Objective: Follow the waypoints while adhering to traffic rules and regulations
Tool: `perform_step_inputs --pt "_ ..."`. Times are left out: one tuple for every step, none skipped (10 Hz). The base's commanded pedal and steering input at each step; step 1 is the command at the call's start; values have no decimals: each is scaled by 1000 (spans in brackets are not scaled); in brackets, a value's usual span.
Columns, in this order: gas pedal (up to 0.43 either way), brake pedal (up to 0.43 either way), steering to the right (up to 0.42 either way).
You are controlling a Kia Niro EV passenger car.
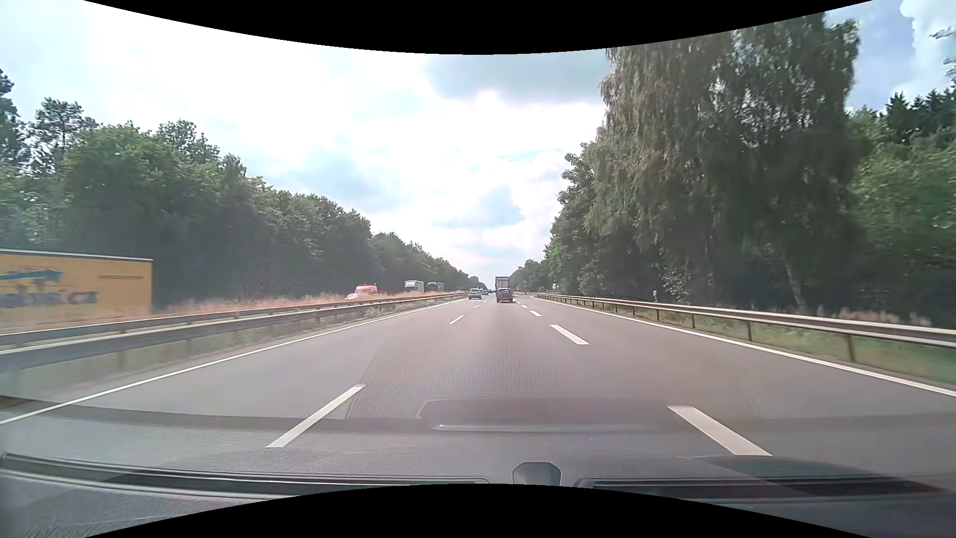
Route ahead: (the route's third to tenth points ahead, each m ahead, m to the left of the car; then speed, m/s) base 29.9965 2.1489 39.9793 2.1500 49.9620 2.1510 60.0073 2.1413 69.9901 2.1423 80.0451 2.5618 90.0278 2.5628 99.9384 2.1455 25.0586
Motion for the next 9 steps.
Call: perform_step_inputs --pt "118 0 -3" --pt "118 0 -3" --pt "130 0 -3" --pt "138 0 -2" --pt "157 0 -3" --pt "169 0 -2" --pt "169 0 -2" --pt "169 0 -2" --pt "169 0 -3"
